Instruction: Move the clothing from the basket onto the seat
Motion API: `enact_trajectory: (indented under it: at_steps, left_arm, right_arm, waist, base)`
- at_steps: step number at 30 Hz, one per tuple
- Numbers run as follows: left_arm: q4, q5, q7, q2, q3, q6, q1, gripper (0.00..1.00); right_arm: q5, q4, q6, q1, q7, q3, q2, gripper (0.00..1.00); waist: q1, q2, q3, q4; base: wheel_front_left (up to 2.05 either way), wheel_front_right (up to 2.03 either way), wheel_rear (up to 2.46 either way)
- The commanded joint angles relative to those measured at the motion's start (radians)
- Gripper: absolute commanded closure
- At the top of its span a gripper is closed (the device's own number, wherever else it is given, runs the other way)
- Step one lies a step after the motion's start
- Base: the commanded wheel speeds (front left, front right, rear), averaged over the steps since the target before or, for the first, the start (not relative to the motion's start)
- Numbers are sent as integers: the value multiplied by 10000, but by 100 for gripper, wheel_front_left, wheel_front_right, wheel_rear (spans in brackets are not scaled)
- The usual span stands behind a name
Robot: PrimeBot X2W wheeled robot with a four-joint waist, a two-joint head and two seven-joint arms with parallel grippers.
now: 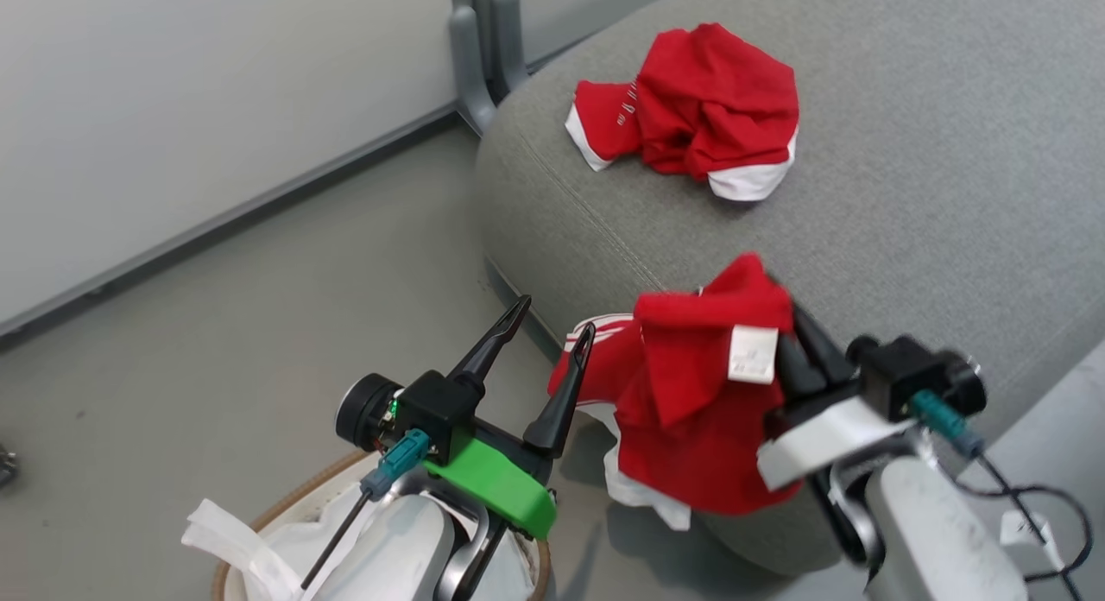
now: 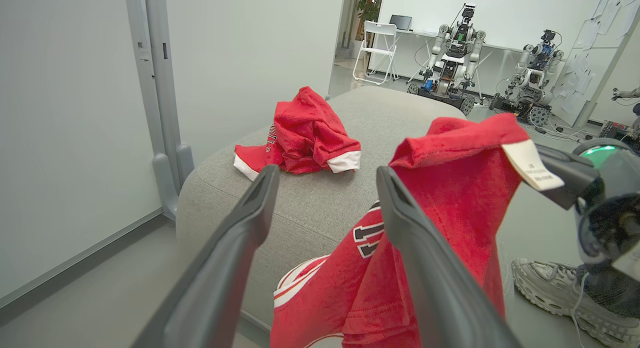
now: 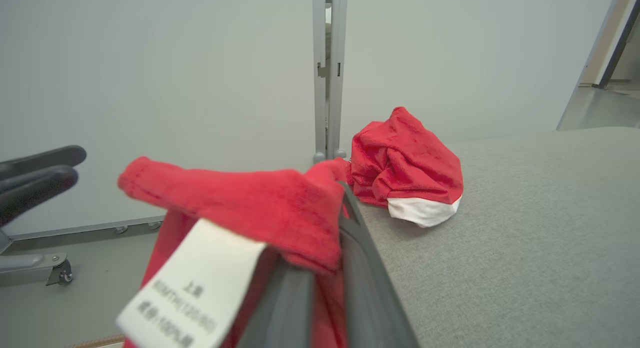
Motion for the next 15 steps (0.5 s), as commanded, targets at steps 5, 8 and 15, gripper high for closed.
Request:
enact_trajectory:
  at_steps: [5, 8, 15]
  left_arm:
    - [113, 93, 8, 319, -163, 0, -481, 0]
    - [78, 117, 8, 414, -244, 0, -734, 0]
    - [140, 212, 8, 765, -406, 0, -1427, 0]
  right_arm:
    - [-300, -514, -14, -1718, -48, -349, -698, 100]
    - [-498, -824, -14, -2761, -46, -590, -1245, 100]
    - [-1061, -971, -14, -5489, -48, -1689, -2509, 100]
  waist:
    - [0, -1, 1355, -292]
    - [0, -1, 1880, -90]
    - [0, -1, 3154, 499]
  base:
    - [0, 0, 0]
    - [0, 0, 0]
    - [0, 0, 0]
